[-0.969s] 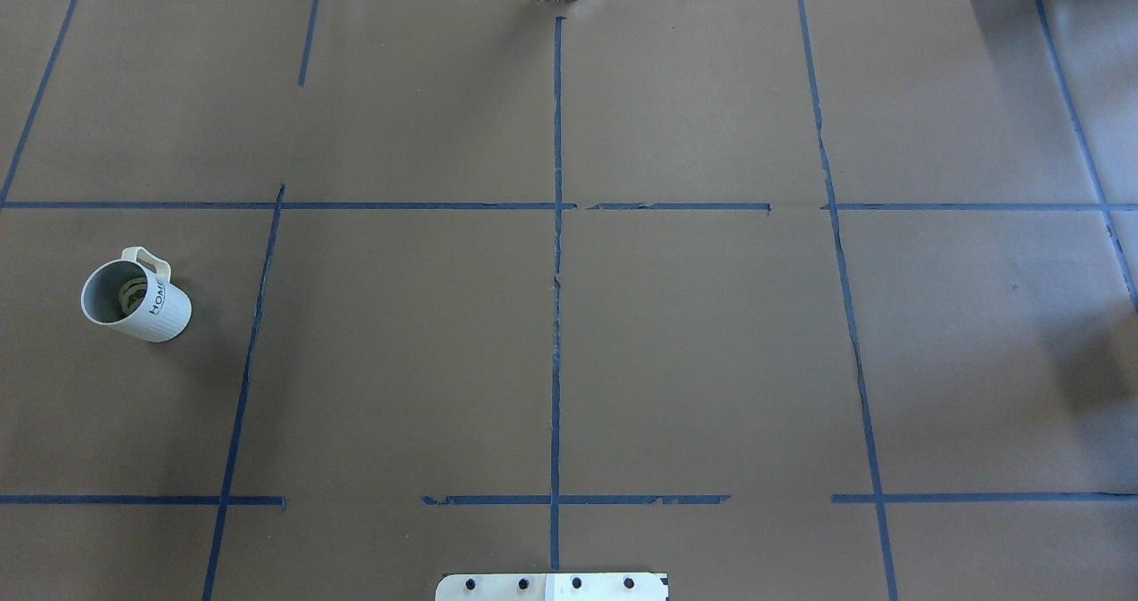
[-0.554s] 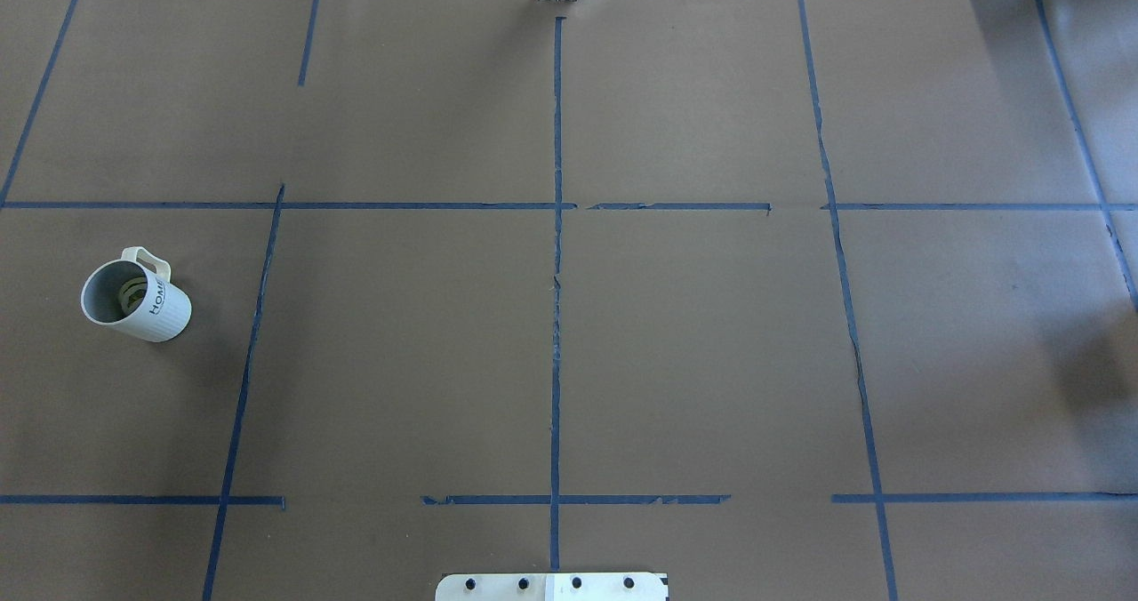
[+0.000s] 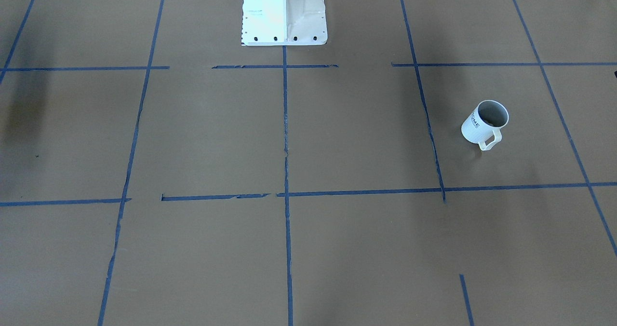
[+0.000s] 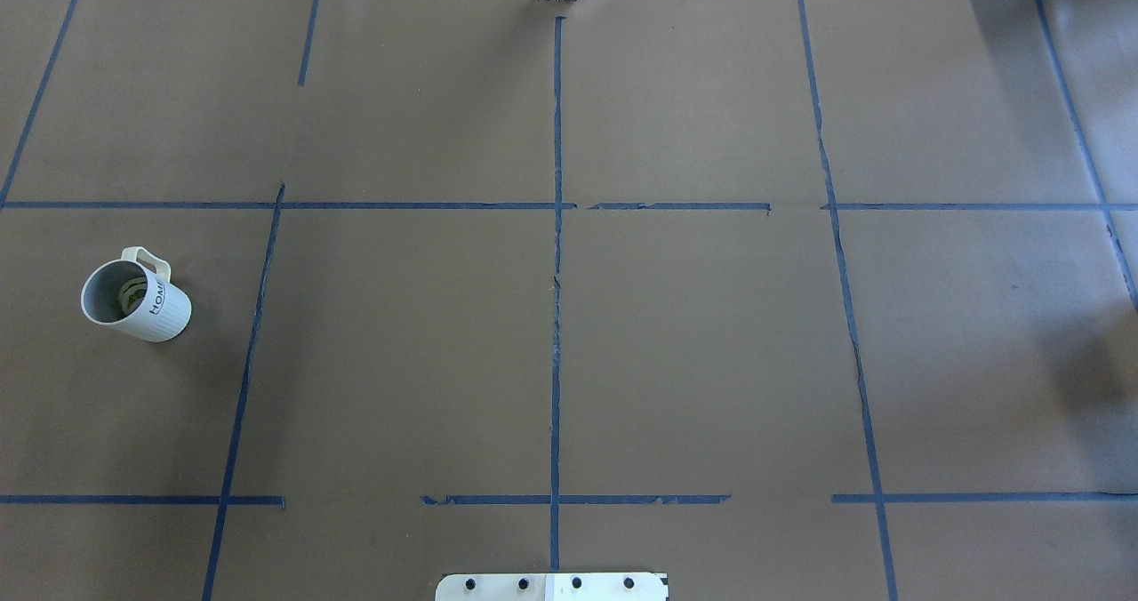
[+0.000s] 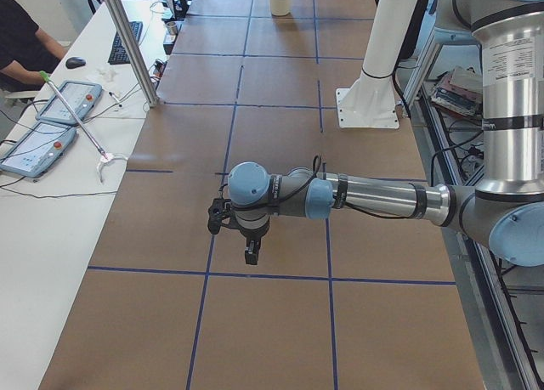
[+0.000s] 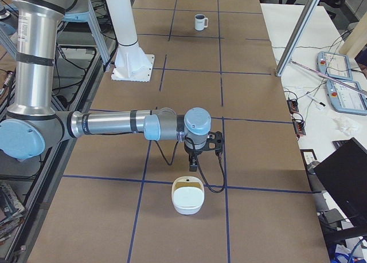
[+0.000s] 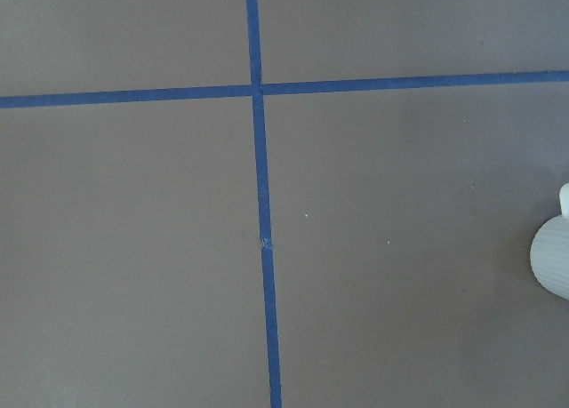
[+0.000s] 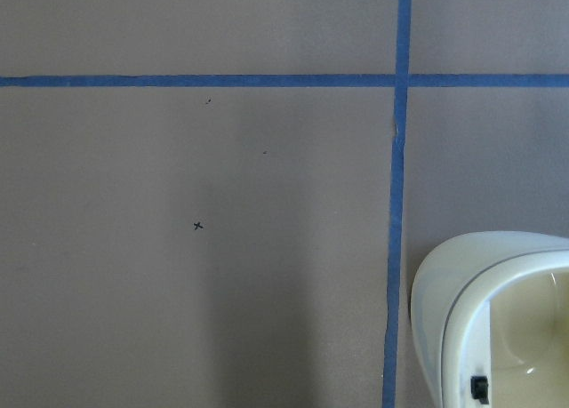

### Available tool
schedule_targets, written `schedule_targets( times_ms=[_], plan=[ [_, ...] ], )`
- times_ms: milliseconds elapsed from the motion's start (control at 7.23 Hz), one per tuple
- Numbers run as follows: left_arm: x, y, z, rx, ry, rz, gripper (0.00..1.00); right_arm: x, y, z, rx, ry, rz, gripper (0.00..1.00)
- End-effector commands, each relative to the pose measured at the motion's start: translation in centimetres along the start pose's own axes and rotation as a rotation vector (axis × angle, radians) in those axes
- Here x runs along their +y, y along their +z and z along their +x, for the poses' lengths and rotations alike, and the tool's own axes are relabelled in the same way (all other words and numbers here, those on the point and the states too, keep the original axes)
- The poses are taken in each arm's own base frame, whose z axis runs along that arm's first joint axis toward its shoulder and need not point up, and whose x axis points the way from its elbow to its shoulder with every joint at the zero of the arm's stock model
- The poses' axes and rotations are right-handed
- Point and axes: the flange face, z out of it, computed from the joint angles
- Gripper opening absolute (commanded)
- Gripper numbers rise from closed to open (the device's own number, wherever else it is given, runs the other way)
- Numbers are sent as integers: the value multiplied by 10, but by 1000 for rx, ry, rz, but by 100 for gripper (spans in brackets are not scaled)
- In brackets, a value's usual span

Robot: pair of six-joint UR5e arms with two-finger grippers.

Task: Left arm hands cup to right arm to dump lemon

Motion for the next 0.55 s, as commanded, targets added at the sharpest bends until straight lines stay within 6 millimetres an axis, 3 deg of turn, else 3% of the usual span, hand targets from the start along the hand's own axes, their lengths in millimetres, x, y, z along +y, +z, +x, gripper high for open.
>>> schedule_targets(
  times_ms=[0,415],
  plan=[
    [0,1,1,0,4,-2,100,-5,-2,-5,-1,-10,6,100],
    [0,2,0,2,-3,-7,100,-5,1,-9,-1,-18,-3,100]
  ],
)
